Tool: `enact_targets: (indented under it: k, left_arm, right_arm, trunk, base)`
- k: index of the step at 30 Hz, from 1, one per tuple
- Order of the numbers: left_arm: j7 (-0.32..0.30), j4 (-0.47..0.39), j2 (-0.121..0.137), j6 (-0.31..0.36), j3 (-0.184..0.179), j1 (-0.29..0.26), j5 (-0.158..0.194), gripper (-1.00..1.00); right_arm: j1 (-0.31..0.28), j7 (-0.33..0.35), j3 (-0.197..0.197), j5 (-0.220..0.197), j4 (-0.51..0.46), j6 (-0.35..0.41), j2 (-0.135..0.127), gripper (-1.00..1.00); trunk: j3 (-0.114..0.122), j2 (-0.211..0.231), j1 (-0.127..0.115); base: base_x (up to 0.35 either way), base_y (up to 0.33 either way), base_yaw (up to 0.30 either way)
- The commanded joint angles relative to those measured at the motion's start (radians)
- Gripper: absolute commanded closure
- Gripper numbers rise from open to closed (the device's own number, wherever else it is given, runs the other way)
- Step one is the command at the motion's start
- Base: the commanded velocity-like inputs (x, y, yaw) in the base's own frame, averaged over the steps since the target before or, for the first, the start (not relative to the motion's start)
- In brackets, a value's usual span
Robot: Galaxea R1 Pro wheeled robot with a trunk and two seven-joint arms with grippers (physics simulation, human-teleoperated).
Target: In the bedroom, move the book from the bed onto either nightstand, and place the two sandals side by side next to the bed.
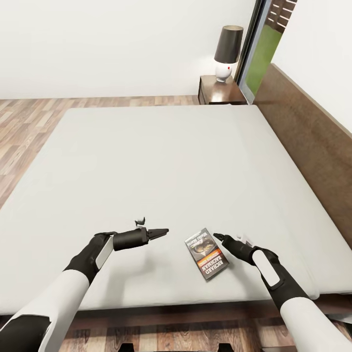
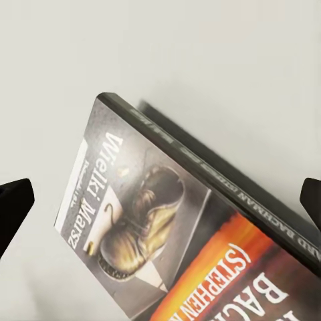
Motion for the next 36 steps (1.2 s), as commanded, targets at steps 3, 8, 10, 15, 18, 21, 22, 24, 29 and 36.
enact_targets:
  k: [3,8,10,15,18,21,22,24,29,36]
  left_arm:
    - [-0.001,0.000,0.001,0.009,-0.005,0.000,0.008,-1.00]
    - [0.000,0.000,0.001,0.009,-0.005,0.000,0.008,-1.00]
    - [0.000,0.000,0.001,0.009,-0.004,0.000,0.009,-1.00]
    - [0.000,0.001,0.001,0.010,-0.004,0.000,0.010,-1.00]
    - [0.000,0.001,0.002,0.010,-0.004,0.000,0.010,-1.00]
    - [0.000,0.001,0.002,0.010,-0.004,0.000,0.010,-1.00]
    - [0.000,0.001,0.002,0.010,-0.003,0.000,0.010,-1.00]
    - [0.000,0.001,0.002,0.010,-0.003,0.000,0.011,-1.00]
    - [0.000,0.001,0.002,0.009,-0.002,0.000,0.011,-1.00]
    - [0.000,0.001,0.003,0.009,-0.002,0.000,0.011,-1.00]
  right_arm:
    - [0.000,0.001,0.002,-0.002,0.000,0.002,-0.001,-1.00]
    - [0.000,0.001,0.002,-0.002,0.000,0.002,-0.001,-1.00]
    - [0.000,0.001,0.002,-0.002,0.000,0.002,-0.001,-1.00]
    - [0.000,0.001,0.002,-0.002,0.000,0.002,-0.001,-1.00]
    - [0.000,0.001,0.002,-0.002,0.000,0.002,-0.001,-1.00]
    - [0.000,0.001,0.002,-0.002,0.000,0.002,-0.001,-1.00]
    - [0.000,0.001,0.002,-0.002,0.000,0.002,-0.001,-1.00]
    - [0.000,0.001,0.002,-0.002,0.000,0.002,-0.001,-1.00]
    - [0.000,0.001,0.002,-0.002,0.000,0.002,-0.001,-1.00]
    - [0.000,0.001,0.002,-0.002,0.000,0.002,0.000,-1.00]
  trunk:
    - [-0.001,0.000,0.000]
    - [-0.001,0.000,0.000]
    - [-0.001,0.000,0.000]
    - [-0.001,0.000,0.000]
    - [-0.001,0.000,0.000]
    - [-0.001,0.000,0.000]
    - [-0.001,0.000,0.000]
    - [-0.001,0.000,0.000]
    - [-0.001,0.000,0.000]
    - [-0.001,0.000,0.000]
  base:
    - [0.000,0.000,0.000]
    - [-0.043,0.032,0.000]
    - [-0.165,0.122,0.000]
    - [-0.047,0.035,0.000]
    - [-0.006,0.004,0.000]
    - [-0.001,0.001,0.000]
    - [0.000,0.000,0.000]
    - [0.000,0.000,0.000]
    - [0.000,0.032,0.000]
    - [0.000,0.113,0.000]
